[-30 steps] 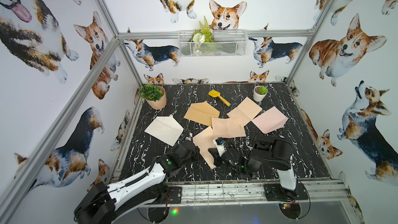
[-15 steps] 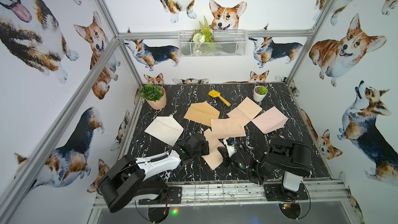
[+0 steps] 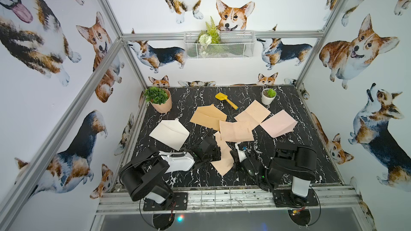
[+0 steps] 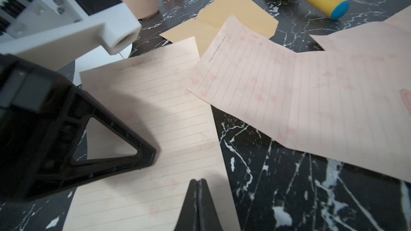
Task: Take the letter paper out of the envelope
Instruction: Move the letter paper to the center of the board.
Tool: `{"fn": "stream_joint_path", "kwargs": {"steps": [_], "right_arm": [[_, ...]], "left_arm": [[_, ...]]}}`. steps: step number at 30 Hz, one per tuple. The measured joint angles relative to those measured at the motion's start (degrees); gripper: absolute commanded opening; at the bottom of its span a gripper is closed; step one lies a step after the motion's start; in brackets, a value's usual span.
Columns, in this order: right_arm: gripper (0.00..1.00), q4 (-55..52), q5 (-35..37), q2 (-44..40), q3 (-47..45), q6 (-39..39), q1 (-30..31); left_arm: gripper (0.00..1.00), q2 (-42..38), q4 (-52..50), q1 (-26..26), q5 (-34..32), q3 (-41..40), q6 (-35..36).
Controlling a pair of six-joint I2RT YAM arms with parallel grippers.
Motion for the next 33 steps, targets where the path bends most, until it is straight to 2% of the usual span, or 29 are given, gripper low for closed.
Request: {"fn": "stream_joint_path", "kwargs": {"steps": [9, 19, 33], "right_arm": [[0.0, 0.15, 1.4, 0.61, 0.0, 0.02, 0.0], [0.0, 0.17, 2.21, 0.79, 0.0, 0.07, 0.0], [0.0, 0.17, 2.56, 1.09, 0.0, 0.22, 0.0]], "left_arm": [[0.0, -2.47, -0.96, -0.02, -1.36, -1.79, -0.02], [0.0, -8.55, -8.02, 0.94, -5.84, -3.67, 1.9], [0.0, -16.37, -12.24, 8.28, -5.77, -8.11, 4.52]]}}
